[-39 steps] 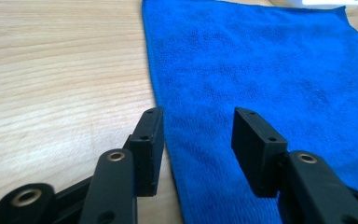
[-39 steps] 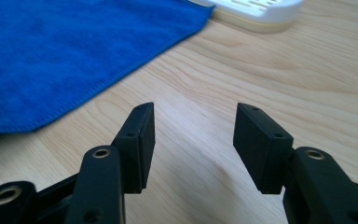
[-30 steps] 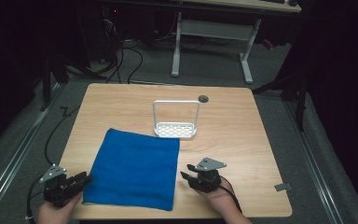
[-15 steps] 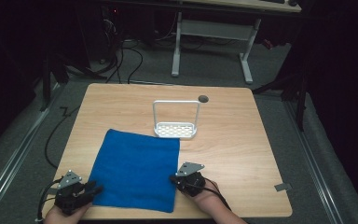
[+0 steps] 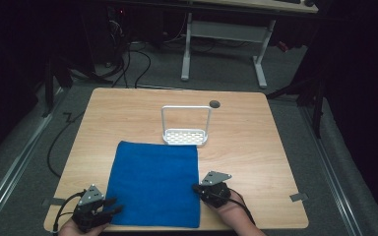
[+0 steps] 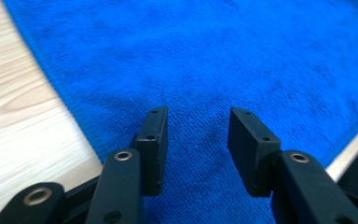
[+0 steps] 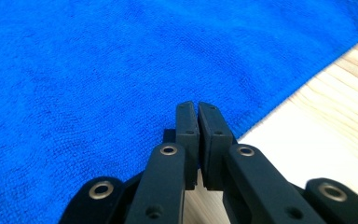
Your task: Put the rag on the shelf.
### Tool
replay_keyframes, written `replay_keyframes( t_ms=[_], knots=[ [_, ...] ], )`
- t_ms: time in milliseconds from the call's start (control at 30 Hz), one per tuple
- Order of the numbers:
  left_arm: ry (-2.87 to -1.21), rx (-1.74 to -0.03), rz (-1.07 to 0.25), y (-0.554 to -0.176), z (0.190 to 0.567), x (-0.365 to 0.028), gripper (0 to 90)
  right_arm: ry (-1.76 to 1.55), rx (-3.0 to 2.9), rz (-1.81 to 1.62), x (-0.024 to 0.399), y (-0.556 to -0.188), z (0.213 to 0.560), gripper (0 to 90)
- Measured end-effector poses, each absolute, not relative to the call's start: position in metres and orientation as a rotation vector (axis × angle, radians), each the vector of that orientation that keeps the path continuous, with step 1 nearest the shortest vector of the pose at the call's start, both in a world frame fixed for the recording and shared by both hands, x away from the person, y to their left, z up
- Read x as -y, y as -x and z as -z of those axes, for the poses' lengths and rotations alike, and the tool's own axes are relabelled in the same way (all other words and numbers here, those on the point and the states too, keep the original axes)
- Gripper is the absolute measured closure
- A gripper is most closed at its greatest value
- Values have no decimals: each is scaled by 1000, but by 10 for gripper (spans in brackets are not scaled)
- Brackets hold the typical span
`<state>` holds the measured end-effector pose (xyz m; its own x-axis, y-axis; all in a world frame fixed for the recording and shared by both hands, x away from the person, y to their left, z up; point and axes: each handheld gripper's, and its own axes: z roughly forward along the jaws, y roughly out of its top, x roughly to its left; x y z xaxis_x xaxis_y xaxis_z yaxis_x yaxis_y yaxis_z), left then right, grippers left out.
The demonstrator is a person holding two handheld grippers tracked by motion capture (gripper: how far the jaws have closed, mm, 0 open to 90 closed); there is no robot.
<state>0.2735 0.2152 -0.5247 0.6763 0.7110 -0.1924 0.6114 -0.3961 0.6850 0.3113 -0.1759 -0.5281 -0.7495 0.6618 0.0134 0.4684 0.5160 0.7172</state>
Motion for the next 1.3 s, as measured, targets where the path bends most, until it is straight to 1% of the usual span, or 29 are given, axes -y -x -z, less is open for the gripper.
replay_keyframes(
  t_ms=[100, 200, 300, 333, 533, 600, 700, 833, 900, 1000, 1133, 1233, 1300],
  knots=[
    [-2146, -977, -166, -278, 521, -209, 580, -974, -2476, -1055, 184, -307, 528, 879],
    [-2079, -955, -165, -289, 515, -207, 581, -1005, -2453, -1038, 195, -301, 528, 879],
    [-2056, -956, -188, -301, 514, -201, 589, -1035, -2428, -1032, 206, -296, 528, 879],
    [-2068, -958, -201, -306, 516, -195, 590, -1053, -2418, -1032, 210, -294, 528, 879],
    [-2150, -907, -160, -325, 526, -164, 586, -1121, -2361, -1013, 232, -282, 528, 878],
    [-2158, -888, -161, -326, 526, -161, 579, -1144, -2340, -1002, 239, -279, 528, 877],
    [-2179, -821, -141, -327, 527, -143, 577, -1182, -2306, -994, 251, -277, 528, 872],
    [-2217, -763, -183, -325, 526, -130, 568, -1242, -2270, -1004, 262, -276, 529, 866],
    [-2222, -755, -199, -325, 526, -129, 567, -1244, -2264, -1011, 264, -276, 529, 847],
    [-2207, -770, -231, -326, 525, -132, 569, -1231, -2268, -1007, 262, -276, 527, 760],
    [-2112, -843, -271, -328, 522, -148, 546, -1218, -2206, -1119, 267, -279, 521, 656],
    [-2056, -918, -314, -329, 524, -160, 527, -1226, -2173, -1154, 269, -285, 520, 608],
    [-2048, -930, -323, -330, 524, -163, 523, -1220, -2168, -1156, 269, -290, 521, 599]
  ],
)
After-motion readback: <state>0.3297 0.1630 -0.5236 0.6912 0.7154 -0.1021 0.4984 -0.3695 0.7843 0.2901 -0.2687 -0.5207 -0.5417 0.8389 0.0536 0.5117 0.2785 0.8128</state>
